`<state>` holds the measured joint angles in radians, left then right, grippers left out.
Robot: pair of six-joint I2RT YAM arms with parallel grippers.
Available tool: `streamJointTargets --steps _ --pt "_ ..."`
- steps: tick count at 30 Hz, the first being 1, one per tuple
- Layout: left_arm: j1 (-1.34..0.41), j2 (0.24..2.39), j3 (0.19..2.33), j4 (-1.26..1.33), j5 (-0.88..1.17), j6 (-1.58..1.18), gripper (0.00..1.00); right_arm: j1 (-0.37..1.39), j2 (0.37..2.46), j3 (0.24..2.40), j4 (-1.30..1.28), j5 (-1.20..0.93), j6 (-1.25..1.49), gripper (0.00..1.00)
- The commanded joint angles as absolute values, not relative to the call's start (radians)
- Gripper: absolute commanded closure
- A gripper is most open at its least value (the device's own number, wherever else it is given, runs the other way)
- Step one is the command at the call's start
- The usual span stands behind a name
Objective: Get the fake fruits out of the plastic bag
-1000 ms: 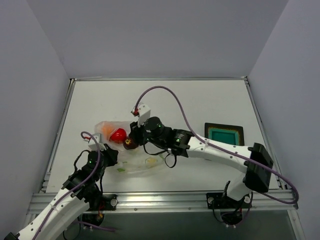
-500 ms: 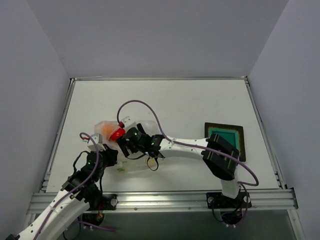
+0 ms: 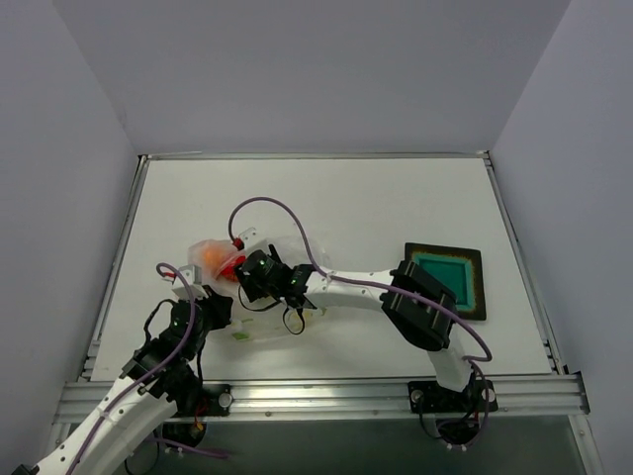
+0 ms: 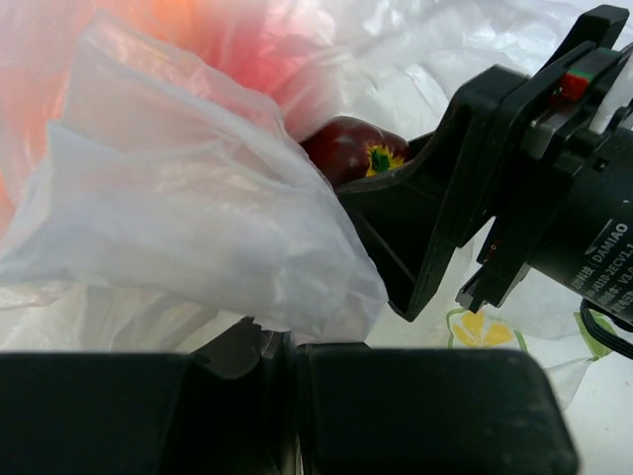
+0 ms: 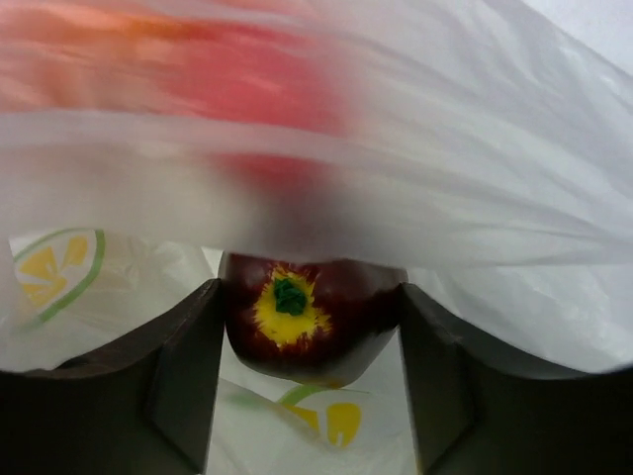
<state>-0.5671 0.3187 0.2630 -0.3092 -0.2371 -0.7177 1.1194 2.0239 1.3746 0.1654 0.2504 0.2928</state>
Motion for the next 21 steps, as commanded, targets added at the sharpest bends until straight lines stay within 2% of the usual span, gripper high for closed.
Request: streamJointTargets --steps 1,3,5,14,21 --pt "-0.561 0.334 0.281 -0.299 -0.256 -0.719 0.98 1.114 1.997 1.387 0.189 0.294 0.304 0.57" --pt "-0.561 0.337 0.279 -0.295 -0.255 -0.719 0.98 1.114 1.944 1.358 0.245 0.291 0.307 0.71" --pt "-0.561 0.339 0.279 -0.291 -0.253 -0.718 0.98 1.115 1.877 1.309 0.282 0.281 0.311 0.74" --pt "-0.561 0.341 0.276 -0.281 -0.256 -0.716 0.98 1.083 1.565 1.065 0.465 0.08 0.385 0.75" --pt "-0.563 0.347 0.278 -0.279 -0.261 -0.716 0.98 0.934 1.283 0.896 0.531 -0.103 0.462 0.76"
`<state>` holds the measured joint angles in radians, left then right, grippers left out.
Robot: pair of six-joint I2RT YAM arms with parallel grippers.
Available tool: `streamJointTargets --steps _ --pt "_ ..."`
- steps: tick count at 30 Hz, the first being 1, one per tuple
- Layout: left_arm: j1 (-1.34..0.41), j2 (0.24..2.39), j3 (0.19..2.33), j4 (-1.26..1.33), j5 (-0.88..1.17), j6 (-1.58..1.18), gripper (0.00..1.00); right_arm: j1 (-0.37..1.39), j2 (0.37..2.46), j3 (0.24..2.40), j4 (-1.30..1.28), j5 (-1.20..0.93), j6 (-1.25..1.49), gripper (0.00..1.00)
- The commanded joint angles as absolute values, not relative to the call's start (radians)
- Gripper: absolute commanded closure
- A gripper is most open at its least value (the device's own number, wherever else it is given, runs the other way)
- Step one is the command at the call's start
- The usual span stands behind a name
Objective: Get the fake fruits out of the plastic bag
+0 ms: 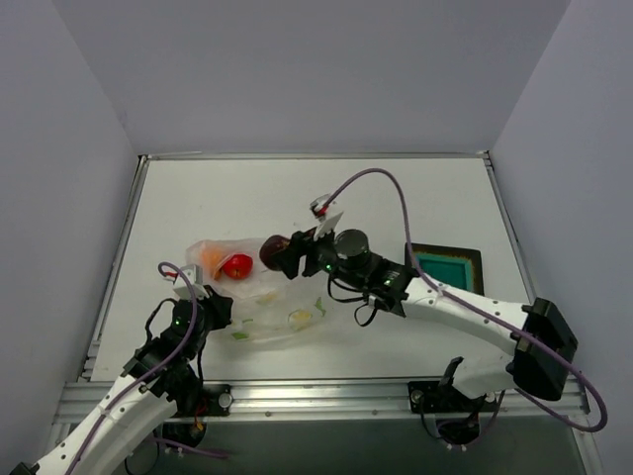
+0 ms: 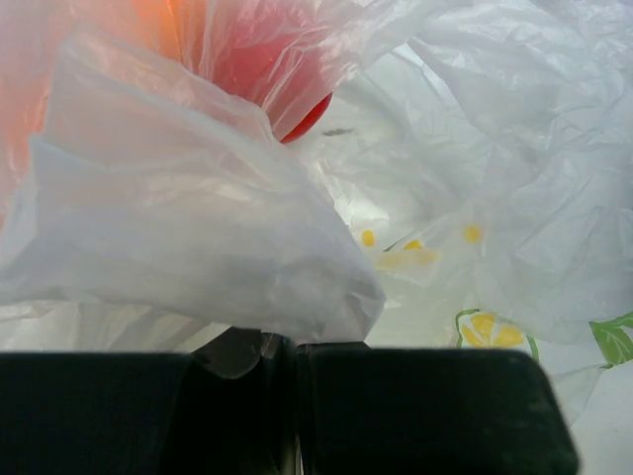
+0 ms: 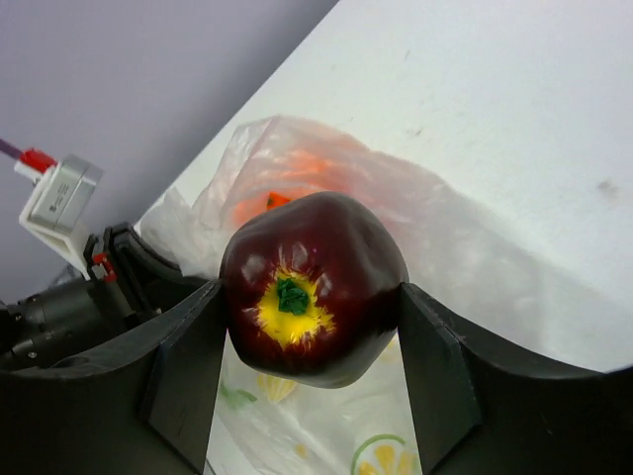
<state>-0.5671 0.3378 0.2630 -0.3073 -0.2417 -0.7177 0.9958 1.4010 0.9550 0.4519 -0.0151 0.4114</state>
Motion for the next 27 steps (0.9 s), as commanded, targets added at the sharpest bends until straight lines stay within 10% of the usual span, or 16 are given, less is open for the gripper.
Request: streamJointTargets --steps 1,12,27 --pt "-0.563 0.347 0.278 -0.282 -0.261 -0.718 0.98 0.908 1.184 0.872 0.523 -0.069 0.462 0.76" --pt "-0.565 0.322 0.273 -0.296 -0.221 -0.752 0.98 0.571 0.739 0.624 0.005 0.596 0.537 0.76" --pt "-0.563 0.17 0.304 -0.393 -0.285 -0.723 0.98 0.215 1.067 0.519 0.11 0.365 0.614 0.78"
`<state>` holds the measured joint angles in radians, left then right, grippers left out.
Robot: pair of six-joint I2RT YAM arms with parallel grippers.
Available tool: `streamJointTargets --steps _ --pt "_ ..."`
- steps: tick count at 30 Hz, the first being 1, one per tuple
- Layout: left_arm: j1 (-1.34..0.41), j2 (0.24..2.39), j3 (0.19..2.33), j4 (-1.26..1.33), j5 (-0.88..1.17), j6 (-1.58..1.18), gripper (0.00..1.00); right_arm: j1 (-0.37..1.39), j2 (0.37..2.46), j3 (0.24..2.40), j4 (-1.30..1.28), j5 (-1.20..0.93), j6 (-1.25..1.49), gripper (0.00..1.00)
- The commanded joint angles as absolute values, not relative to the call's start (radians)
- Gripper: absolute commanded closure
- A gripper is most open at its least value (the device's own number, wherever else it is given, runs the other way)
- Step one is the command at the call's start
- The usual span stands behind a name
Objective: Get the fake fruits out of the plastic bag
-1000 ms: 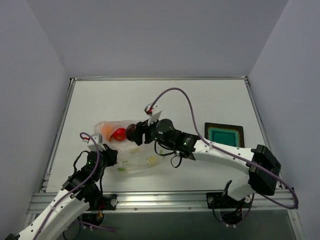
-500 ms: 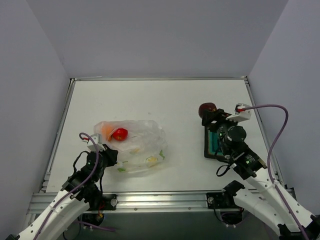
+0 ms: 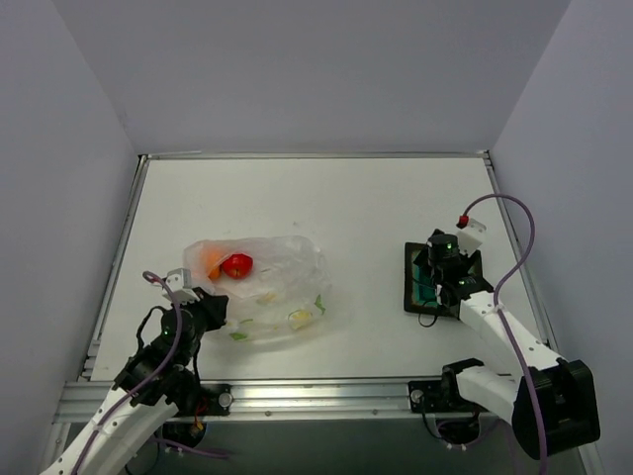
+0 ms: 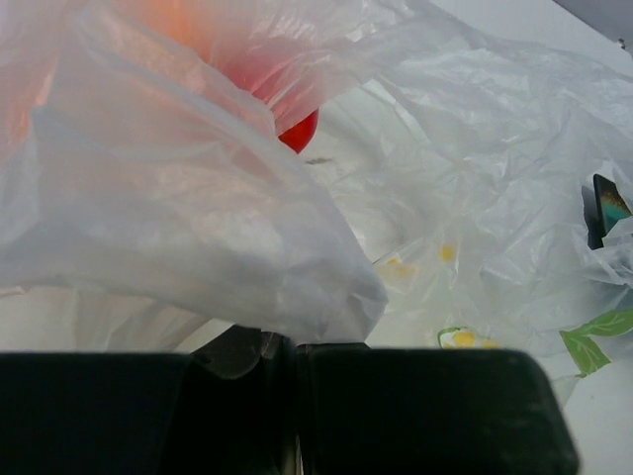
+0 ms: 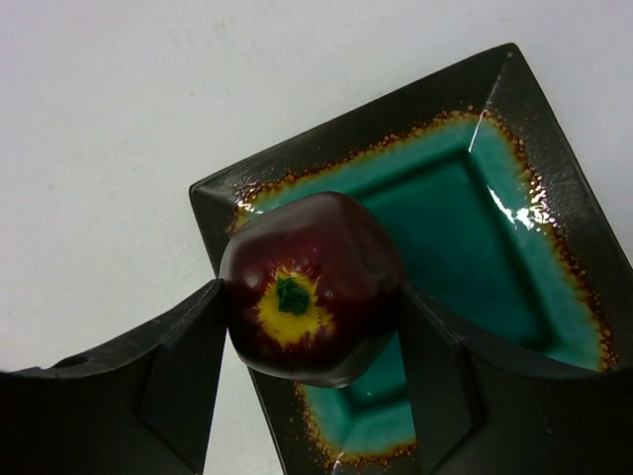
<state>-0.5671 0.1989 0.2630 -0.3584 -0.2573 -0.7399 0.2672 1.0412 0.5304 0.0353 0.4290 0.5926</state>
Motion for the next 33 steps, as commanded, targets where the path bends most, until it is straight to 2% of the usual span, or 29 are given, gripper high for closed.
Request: streamJointTargets --steps 1,4,7,8,10,13,15,17,18,19,20,22,23,26,33 --pt "-0.564 0.16 0.301 -0.4 -0.293 -0.718 0.98 0.195 1.1 0.515 0.13 0.342 0.615 0.77" --pt "-0.563 0.121 0.292 -0.425 -0.293 -0.719 0.98 0.144 1.152 0.499 0.167 0.264 0.614 0.71" --pt "-0.564 0.094 0.282 -0.433 -0.282 -0.722 0.98 0.138 1.137 0.497 0.17 0.249 0.611 0.48" --pt "-0.565 0.092 0.278 -0.436 -0.279 -0.726 0.98 0.14 1.121 0.499 0.17 0.242 0.609 0.31" --pt "-0.564 0.095 0.276 -0.434 -0.276 -0.732 0.98 0.14 1.056 0.515 0.154 0.233 0.601 0.17" --pt "-0.563 0.115 0.275 -0.426 -0.281 -0.738 0.98 0.173 0.959 0.537 0.144 0.238 0.595 0.13" --pt "-0.565 0.149 0.278 -0.423 -0.304 -0.742 0.98 0.227 0.913 0.578 0.144 0.255 0.583 0.13" --pt "-0.563 0.192 0.282 -0.417 -0.325 -0.749 0.98 0.377 0.904 0.629 0.178 0.287 0.568 0.21" --pt "-0.563 0.205 0.285 -0.408 -0.334 -0.75 0.98 0.438 0.917 0.646 0.199 0.288 0.561 0.29" --pt "-0.563 0.23 0.287 -0.405 -0.342 -0.753 0.98 0.502 0.936 0.666 0.248 0.288 0.555 0.48" --pt "-0.563 0.239 0.288 -0.4 -0.347 -0.755 0.98 0.637 0.963 0.69 0.27 0.288 0.548 0.56" --pt "-0.563 0.252 0.288 -0.387 -0.357 -0.756 0.98 0.762 1.09 0.793 0.307 0.272 0.512 0.67" --pt "-0.563 0.258 0.288 -0.388 -0.36 -0.758 0.98 0.875 1.138 0.833 0.313 0.267 0.506 0.67" --pt "-0.563 0.249 0.287 -0.399 -0.376 -0.765 0.98 1.053 1.34 0.986 0.348 0.277 0.489 0.67" --pt "-0.563 0.186 0.279 -0.457 -0.407 -0.807 0.98 1.124 1.737 1.144 0.541 0.207 0.597 0.66"
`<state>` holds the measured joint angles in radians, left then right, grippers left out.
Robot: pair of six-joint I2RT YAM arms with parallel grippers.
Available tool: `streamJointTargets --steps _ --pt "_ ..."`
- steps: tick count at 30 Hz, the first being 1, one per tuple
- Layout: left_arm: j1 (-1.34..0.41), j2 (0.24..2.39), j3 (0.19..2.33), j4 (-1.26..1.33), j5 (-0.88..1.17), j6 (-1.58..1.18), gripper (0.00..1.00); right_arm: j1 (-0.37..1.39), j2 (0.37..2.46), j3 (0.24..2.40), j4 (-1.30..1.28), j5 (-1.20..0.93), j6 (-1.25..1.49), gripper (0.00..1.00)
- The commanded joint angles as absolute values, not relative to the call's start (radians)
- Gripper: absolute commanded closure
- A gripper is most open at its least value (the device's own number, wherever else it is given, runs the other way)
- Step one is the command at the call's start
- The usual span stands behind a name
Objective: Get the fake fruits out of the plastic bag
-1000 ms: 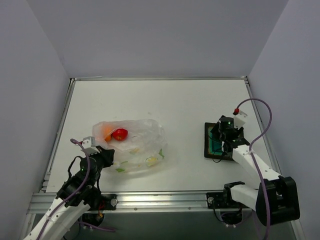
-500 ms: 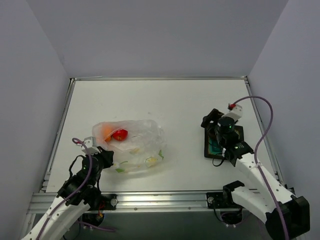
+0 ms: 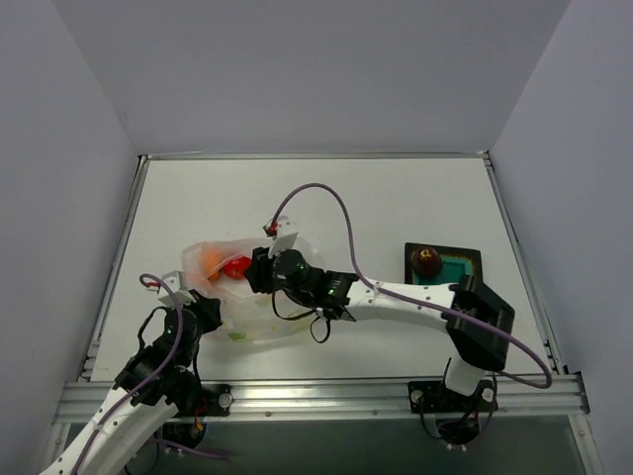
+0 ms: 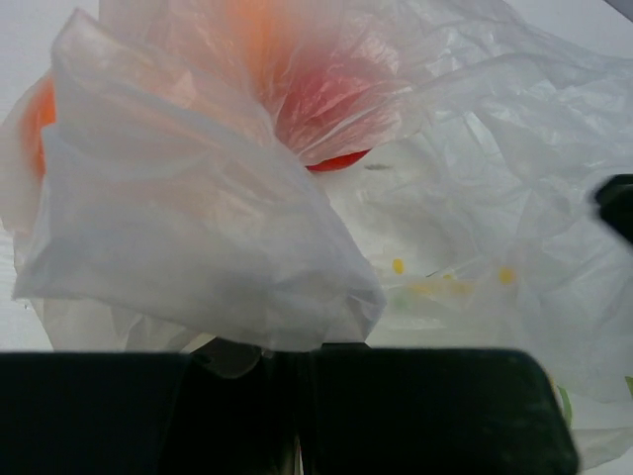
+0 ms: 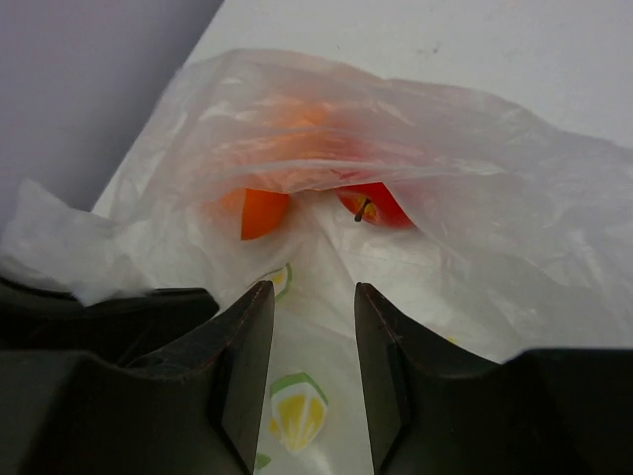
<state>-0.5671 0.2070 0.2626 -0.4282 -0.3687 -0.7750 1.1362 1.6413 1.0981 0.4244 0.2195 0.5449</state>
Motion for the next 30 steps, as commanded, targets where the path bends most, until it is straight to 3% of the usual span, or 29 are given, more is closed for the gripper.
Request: streamJointTargets --steps 1,5,9,15,23,30 --pt "-0.563 0.172 0.279 -0.462 -0.408 -0.816 0.98 1.127 1.768 1.156 0.566 0.212 0.606 0.66" --pt "-0.563 0.153 0.278 -0.485 -0.405 -0.828 0.98 1.131 1.899 1.256 0.592 0.238 0.629 0.6" --pt "-0.564 0.138 0.27 -0.494 -0.388 -0.847 0.98 1.118 2.014 1.328 0.575 0.305 0.629 0.38" --pt "-0.563 0.153 0.245 -0.495 -0.348 -0.897 0.98 1.1 2.115 1.396 0.565 0.383 0.626 0.17" --pt "-0.563 0.212 0.259 -0.443 -0.354 -0.89 0.98 1.08 2.21 1.482 0.505 0.417 0.62 0.06" --pt "-0.563 0.279 0.261 -0.413 -0.353 -0.888 0.98 1.066 2.281 1.534 0.658 0.308 0.58 0.05"
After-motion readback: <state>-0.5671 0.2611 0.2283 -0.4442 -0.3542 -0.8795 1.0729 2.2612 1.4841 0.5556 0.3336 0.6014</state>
